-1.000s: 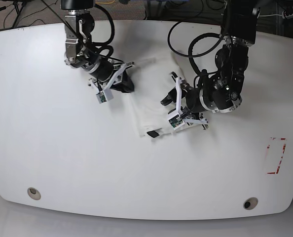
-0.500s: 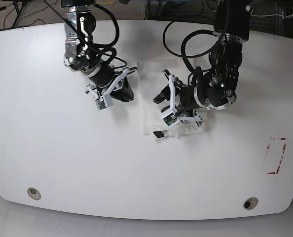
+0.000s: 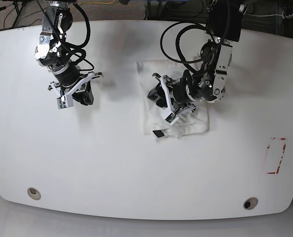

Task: Layout the t-shirt on the table in an organized manner, then fold the t-shirt properly
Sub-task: 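Carry the folded shirt with the left gripper onto the red-taped square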

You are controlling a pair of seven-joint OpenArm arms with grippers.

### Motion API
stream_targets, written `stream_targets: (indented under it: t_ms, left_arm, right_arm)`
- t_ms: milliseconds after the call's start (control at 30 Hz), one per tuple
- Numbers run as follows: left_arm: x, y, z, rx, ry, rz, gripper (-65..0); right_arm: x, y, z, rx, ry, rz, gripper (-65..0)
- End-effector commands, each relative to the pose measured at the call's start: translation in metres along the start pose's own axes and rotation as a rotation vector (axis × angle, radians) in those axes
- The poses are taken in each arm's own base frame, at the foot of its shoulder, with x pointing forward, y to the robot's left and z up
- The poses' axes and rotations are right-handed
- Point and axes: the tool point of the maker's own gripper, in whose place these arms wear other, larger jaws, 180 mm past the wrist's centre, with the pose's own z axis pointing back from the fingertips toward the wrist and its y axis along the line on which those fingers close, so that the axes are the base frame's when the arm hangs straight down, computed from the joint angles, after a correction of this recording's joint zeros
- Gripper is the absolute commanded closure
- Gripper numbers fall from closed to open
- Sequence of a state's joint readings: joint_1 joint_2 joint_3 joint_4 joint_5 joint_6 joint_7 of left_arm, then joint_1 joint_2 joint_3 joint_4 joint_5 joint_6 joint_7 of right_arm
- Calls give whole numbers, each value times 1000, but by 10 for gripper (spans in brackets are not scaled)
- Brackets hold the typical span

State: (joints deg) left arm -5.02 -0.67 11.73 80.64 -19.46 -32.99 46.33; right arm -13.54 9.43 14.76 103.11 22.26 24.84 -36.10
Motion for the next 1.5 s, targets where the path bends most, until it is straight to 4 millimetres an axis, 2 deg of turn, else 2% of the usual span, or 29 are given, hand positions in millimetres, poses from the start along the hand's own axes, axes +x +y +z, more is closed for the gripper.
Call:
stream_targets:
  t_ms: [0, 67, 100, 233, 400, 567, 733, 933, 1067, 1467]
  left_arm:
    - [1, 5, -4, -12, -16, 25, -204]
    - [-13, 11, -5, -6, 15, 48, -204]
    - [-24, 21, -1, 10, 41, 53, -204]
    - [-48, 46, 14, 57, 103, 43, -204]
    - [-83, 81, 48, 136, 194, 19, -204]
    - [-106, 117, 88, 187, 286, -55, -204]
    - [-123, 147, 130, 230, 378, -122, -204]
    - [-134, 181, 176, 316, 461, -153, -204]
    - [-141, 195, 199, 355, 503, -161, -204]
    - [-183, 233, 265, 453, 651, -74, -204]
  right_arm:
    - [15, 1, 4, 8, -54, 9, -71]
    - [13, -3, 6, -4, -50, 4, -71]
    - [12, -6, 7, -11, -51, 2, -71]
    - [13, -12, 10, -28, -54, -3, -70]
    - [12, -16, 12, -40, -55, -6, -70]
    - [18, -14, 15, -40, -70, 5, -68]
    - [26, -12, 17, -37, -90, 19, -68]
    - [32, -9, 20, -36, -106, 31, -70]
    - [37, -8, 21, -34, -118, 40, -70]
    - [40, -6, 23, -33, -125, 45, -68]
